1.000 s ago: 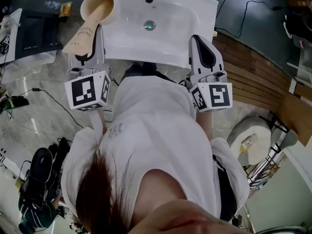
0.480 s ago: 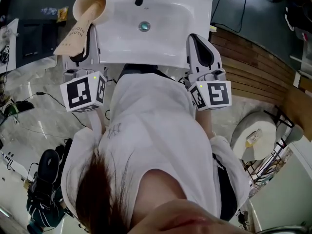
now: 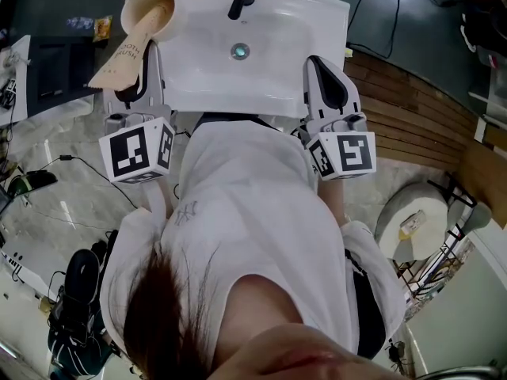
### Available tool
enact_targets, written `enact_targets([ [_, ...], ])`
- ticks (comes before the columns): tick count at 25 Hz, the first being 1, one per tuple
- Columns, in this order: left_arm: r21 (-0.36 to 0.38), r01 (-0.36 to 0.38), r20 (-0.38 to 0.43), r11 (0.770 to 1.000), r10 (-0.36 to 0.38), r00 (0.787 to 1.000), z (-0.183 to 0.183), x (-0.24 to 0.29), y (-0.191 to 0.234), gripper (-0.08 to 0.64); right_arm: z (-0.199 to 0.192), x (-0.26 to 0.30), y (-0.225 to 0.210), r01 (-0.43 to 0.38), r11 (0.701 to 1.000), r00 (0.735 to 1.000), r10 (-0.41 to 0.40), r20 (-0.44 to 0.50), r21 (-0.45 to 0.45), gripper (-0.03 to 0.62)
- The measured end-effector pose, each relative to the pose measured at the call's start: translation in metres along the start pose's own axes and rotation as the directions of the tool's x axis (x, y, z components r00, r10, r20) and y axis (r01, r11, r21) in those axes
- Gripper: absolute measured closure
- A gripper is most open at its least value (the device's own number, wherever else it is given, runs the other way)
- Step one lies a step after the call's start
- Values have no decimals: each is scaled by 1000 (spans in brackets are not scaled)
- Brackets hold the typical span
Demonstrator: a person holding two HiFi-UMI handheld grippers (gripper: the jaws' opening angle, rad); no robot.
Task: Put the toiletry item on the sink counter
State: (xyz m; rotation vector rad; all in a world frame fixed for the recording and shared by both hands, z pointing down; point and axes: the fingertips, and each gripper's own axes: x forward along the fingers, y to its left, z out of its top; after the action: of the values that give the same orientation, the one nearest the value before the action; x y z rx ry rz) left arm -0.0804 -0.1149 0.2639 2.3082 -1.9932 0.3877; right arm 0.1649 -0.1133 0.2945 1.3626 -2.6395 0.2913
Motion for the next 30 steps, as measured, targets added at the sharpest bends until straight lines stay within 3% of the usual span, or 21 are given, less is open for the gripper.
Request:
enact_targets([
  [13,-7,31,19,999,-31,999,-2,12,67,506,19,38,41,55,998,999,-55,3,-23,581],
  [30,7,123,20,992,-123,992,-20,12,99,506,9,49,78,143,989,990,-143,-5,-24,581],
])
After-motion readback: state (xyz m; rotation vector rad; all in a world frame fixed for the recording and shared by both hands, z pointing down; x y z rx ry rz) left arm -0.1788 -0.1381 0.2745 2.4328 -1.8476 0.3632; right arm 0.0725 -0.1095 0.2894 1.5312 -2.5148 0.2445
